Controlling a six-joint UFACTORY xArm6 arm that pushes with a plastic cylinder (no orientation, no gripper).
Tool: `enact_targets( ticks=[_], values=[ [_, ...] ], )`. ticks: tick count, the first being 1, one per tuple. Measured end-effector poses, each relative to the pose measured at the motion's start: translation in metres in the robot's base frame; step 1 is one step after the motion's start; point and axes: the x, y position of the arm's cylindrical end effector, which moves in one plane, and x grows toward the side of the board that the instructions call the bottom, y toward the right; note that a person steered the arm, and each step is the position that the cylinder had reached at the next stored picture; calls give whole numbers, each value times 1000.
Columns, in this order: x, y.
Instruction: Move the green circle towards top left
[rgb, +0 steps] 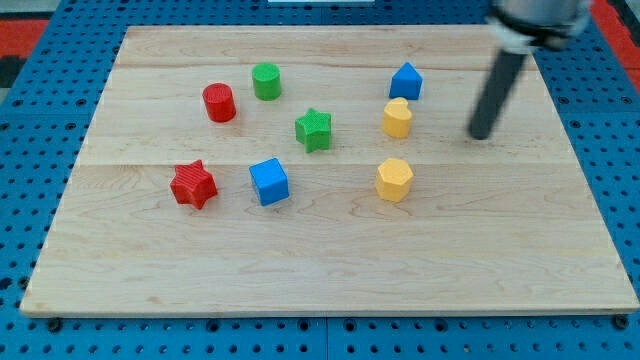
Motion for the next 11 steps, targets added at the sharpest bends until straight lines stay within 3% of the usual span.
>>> enact_targets(
  ticks=[1,4,5,6,7,8,9,10,11],
  values=[
    [-31,-81],
    [-115,-134],
    [-106,-181],
    [-66,-177],
    [-91,-215],
    [-93,-289],
    [-141,-303],
    [-152,-292],
    [-175,-241]
  ],
)
